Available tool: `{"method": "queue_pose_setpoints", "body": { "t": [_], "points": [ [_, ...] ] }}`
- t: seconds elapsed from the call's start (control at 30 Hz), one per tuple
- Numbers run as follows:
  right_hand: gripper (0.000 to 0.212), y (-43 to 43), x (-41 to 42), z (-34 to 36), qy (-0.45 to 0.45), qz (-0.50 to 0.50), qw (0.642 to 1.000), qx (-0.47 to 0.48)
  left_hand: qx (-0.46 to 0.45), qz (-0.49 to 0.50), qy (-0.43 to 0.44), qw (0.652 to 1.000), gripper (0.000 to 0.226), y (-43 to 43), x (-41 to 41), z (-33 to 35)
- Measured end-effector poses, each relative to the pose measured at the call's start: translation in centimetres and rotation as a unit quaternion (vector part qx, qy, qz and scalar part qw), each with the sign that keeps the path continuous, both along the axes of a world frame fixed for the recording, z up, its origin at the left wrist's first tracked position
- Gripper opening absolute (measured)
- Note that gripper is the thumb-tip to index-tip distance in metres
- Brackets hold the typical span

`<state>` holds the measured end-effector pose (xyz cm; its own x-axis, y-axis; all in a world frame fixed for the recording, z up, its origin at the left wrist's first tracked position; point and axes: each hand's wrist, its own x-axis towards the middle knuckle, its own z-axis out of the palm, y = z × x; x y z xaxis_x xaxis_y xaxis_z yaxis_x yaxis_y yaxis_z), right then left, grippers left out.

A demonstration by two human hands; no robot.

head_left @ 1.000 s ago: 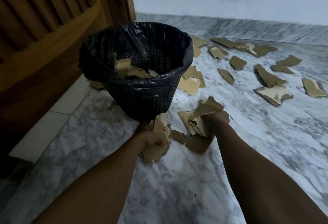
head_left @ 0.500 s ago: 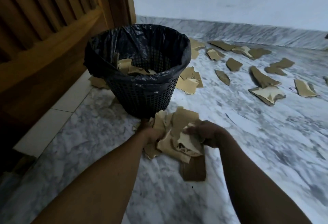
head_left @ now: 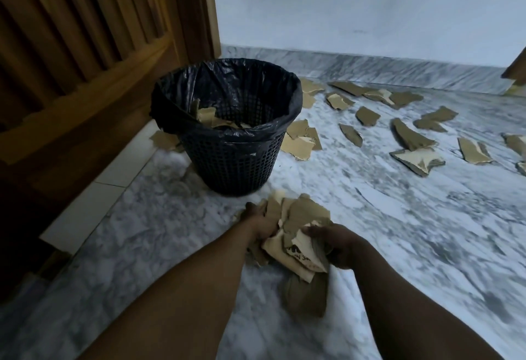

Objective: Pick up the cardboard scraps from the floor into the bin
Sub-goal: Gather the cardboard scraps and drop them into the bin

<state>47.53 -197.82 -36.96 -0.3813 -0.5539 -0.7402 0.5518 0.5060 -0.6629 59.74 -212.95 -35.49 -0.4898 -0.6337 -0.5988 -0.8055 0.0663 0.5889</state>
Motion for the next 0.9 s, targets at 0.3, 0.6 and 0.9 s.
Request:
{"method": "queue_pose_setpoints", "body": {
  "t": [0.3, 0.6, 0.9],
  "points": [
    [0.023, 4.5, -9.7, 21.9, 0.153, 0.045, 0.979, -0.129, -0.040, -0.079, 0.190, 0.978, 0.054, 3.0, -9.6, 19.6],
    [0.027, -8.4, -6.7, 42.8, 0.436, 0.049, 0.856, -0.274, -0.246, 0.051, 0.316, 0.915, 0.112, -7.9, -4.2, 38.4],
    [0.033, -19.3, -1.5, 33.1, 0.446, -0.129, 0.813, -0.352, -0.207, 0.254, 0.388, 0.862, 0.072, -13.2, 0.5, 30.0]
  ]
}}
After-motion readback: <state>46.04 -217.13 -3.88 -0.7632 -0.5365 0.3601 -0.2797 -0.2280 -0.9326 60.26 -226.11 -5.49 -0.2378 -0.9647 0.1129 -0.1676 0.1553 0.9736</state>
